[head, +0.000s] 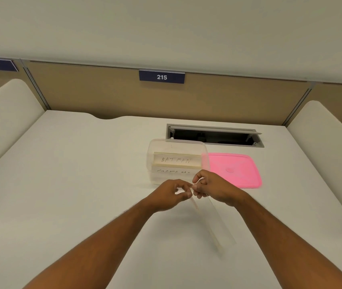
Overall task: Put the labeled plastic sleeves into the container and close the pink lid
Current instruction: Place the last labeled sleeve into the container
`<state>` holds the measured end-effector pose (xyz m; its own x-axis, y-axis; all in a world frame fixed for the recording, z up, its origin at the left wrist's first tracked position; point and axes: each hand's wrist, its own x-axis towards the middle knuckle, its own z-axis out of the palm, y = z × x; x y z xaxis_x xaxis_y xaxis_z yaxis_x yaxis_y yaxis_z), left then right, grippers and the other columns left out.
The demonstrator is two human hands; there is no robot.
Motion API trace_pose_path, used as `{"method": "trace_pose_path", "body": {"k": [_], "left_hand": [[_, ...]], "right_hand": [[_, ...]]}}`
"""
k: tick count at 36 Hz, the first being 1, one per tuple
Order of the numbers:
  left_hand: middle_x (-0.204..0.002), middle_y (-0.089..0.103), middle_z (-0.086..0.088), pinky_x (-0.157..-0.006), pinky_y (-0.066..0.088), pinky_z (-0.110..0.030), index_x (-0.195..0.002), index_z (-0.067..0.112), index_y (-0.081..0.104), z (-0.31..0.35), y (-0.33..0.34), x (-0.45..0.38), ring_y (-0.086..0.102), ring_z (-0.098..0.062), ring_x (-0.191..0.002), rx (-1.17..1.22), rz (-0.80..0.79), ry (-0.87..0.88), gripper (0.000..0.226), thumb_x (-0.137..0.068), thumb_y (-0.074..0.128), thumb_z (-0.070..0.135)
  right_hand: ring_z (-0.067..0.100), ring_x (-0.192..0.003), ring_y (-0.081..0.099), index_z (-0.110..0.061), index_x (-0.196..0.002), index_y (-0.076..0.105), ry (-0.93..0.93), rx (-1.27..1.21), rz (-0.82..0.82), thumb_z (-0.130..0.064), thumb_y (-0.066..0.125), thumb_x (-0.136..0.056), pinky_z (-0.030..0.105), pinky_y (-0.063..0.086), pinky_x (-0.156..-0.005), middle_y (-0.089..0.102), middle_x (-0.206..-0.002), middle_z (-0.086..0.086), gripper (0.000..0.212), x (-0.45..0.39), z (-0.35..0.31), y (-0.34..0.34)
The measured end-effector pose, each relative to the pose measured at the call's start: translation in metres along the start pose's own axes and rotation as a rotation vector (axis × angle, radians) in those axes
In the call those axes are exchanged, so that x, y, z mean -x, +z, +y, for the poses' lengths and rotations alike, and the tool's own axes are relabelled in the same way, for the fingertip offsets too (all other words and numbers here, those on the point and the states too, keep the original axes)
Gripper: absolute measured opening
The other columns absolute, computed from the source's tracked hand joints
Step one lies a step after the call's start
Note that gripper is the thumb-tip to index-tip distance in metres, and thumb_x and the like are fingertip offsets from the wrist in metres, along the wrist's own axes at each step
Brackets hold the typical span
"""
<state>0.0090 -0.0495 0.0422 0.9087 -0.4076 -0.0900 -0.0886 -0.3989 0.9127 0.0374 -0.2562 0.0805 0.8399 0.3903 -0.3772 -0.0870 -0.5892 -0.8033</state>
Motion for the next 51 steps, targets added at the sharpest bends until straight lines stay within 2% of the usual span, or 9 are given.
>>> {"method": "trace_pose_path", "body": {"k": [6,10,16,24,32,37,41,46,51], "left_hand": [[-0.115,0.071,0.01,-0.108,0.044,-0.04,-0.093,0.019,0.072,0.006,-0.001,0.001,0.062,-0.004,-0.111,0.106,0.023,-0.052,0.015,-0.093,0.066,0.033],[-0.117,0.07,0.01,-0.1,0.051,-0.033,-0.095,0.017,0.071,0.009,-0.007,-0.003,0.063,-0.005,-0.11,0.192,0.078,-0.101,0.015,-0.093,0.067,0.031],[-0.101,0.075,0.007,-0.086,0.051,-0.021,-0.096,0.015,0.073,0.01,-0.027,-0.009,0.067,-0.003,-0.098,0.351,0.226,-0.122,0.024,-0.09,0.071,0.038],[-0.1,0.076,0.005,-0.095,0.054,-0.033,-0.093,0.019,0.078,0.011,-0.048,-0.018,0.068,-0.014,-0.1,0.407,0.377,-0.127,0.018,-0.094,0.065,0.031],[-0.087,0.074,0.002,-0.079,0.058,-0.027,-0.09,0.011,0.076,0.012,-0.059,-0.022,0.064,-0.013,-0.081,0.396,0.448,-0.152,0.025,-0.095,0.065,0.033],[-0.089,0.071,0.001,-0.08,0.055,-0.034,-0.091,0.015,0.068,0.015,-0.065,-0.026,0.065,-0.016,-0.084,0.15,0.469,-0.168,0.032,-0.094,0.06,0.046],[-0.111,0.065,0.007,-0.08,0.054,-0.029,-0.118,0.024,0.058,0.022,-0.07,-0.031,0.062,-0.009,-0.097,-0.116,0.49,-0.175,0.041,-0.091,0.061,0.054],[-0.142,0.05,0.004,-0.101,0.04,-0.03,-0.143,0.025,0.044,0.029,-0.08,-0.04,0.047,-0.015,-0.128,-0.537,0.449,0.028,0.076,-0.08,0.074,0.054],[-0.143,0.051,0.001,-0.104,0.041,-0.036,-0.144,0.024,0.042,0.035,-0.092,-0.054,0.047,-0.021,-0.129,-0.907,0.276,0.176,0.088,-0.071,0.082,0.051]], "right_hand": [[0.009,-0.077,0.071,-0.028,-0.107,0.059,-0.022,0.011,0.075,-0.036,0.065,-0.095,0.026,0.054,-0.072,0.076,-0.086,-0.004,0.016,-0.003,-0.001,-0.001],[0.013,-0.09,0.067,-0.031,-0.103,0.059,0.004,0.093,0.129,-0.043,0.06,-0.096,0.033,0.055,-0.083,0.072,-0.096,-0.006,0.014,-0.004,0.0,-0.009],[0.013,-0.094,0.06,-0.033,-0.102,0.057,0.021,0.228,0.158,-0.063,0.049,-0.094,0.031,0.049,-0.08,0.064,-0.103,-0.011,0.032,0.003,-0.006,-0.025],[0.01,-0.108,0.051,-0.021,-0.144,0.044,-0.004,0.372,0.179,-0.085,0.062,-0.065,0.024,0.042,-0.081,0.053,-0.14,0.001,0.103,0.004,-0.016,-0.036],[0.017,-0.114,0.055,-0.022,-0.155,0.029,-0.04,0.667,0.225,-0.045,0.073,-0.085,0.025,0.049,-0.084,0.046,-0.137,-0.002,0.086,-0.001,-0.024,-0.043],[0.021,-0.118,0.055,-0.021,-0.153,0.036,-0.049,0.665,0.205,-0.041,0.067,-0.092,0.029,0.045,-0.091,0.051,-0.138,0.0,0.071,-0.003,-0.037,-0.053],[0.024,-0.118,0.054,-0.018,-0.15,0.043,-0.031,0.687,0.18,-0.042,0.063,-0.095,0.034,0.044,-0.095,0.053,-0.141,0.001,0.063,-0.008,-0.044,-0.062],[0.028,-0.115,0.056,-0.014,-0.137,0.055,-0.046,0.772,0.145,-0.044,0.058,-0.097,0.044,0.047,-0.097,0.059,-0.134,0.006,0.05,-0.016,-0.054,-0.069],[0.026,-0.128,0.052,-0.018,-0.145,0.05,-0.098,0.733,0.125,-0.045,0.059,-0.096,0.039,0.043,-0.102,0.052,-0.145,0.003,0.057,-0.028,-0.064,-0.075]]}}
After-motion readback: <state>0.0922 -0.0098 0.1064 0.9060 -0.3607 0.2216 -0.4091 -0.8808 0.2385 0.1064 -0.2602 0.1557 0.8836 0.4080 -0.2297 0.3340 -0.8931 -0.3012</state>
